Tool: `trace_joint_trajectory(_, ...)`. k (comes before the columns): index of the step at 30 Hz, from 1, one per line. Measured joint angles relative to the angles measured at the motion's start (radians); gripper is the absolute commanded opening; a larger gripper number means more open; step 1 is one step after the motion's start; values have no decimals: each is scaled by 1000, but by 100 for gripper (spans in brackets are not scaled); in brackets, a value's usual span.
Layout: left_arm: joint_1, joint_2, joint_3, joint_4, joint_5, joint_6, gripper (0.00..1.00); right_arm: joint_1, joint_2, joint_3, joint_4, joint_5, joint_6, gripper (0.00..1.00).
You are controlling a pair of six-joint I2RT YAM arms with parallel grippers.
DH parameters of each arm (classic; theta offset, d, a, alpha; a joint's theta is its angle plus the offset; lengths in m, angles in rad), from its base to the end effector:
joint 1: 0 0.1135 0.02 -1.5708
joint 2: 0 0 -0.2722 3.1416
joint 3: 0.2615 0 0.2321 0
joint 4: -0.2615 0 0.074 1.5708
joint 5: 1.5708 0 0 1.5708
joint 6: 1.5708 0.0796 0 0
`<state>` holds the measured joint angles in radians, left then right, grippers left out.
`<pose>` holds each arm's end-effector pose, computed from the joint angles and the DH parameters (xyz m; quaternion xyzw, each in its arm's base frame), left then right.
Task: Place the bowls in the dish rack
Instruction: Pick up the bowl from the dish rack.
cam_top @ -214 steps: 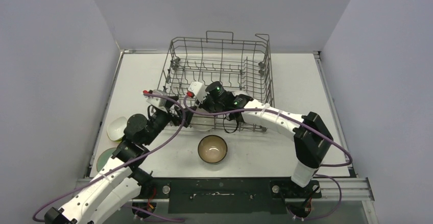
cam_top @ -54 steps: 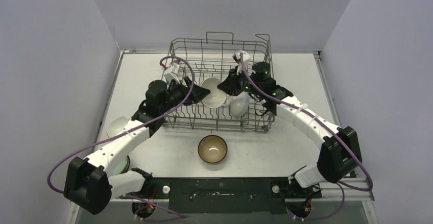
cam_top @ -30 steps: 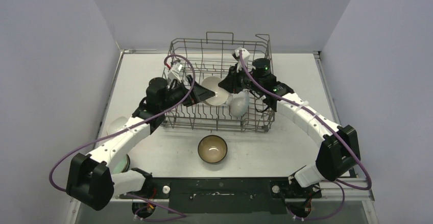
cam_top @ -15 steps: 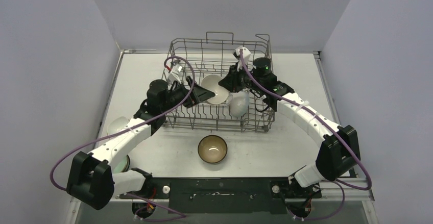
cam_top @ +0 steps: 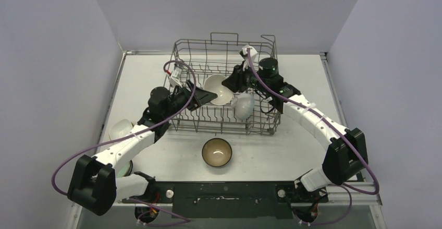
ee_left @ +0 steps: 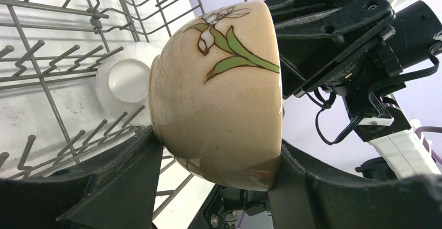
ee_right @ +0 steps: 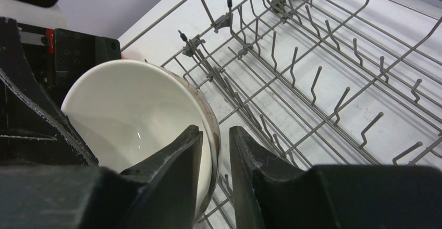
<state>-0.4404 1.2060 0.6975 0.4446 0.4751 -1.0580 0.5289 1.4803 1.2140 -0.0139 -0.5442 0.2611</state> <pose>0.2490 -0.1576 0.3018 -0.0620 0.7243 -0.5785 0.3700 0.2935 0.2193 0.3442 -0.2629 0.7411 0.4211 0.4521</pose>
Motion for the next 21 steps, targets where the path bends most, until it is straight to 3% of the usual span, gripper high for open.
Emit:
trace_joint_trajectory(2, 0, -6, -3, 5, 1, -2, 11, 0, 0, 0, 13, -3, 12, 54)
trace_joint_trajectory(4, 0, -16, -3, -2, 0, 6, 10, 0, 0, 4, 16, -2, 18, 64)
trace_joint_trajectory(13, 2, -41, 88, -268, -81, 196, 0, 0, 0, 9, -1, 53, 5, 78)
trace_joint_trajectory(21, -18, 14, 276, -511, -203, 373, 0, -4, -50, 4, -58, 168, -12, 87)
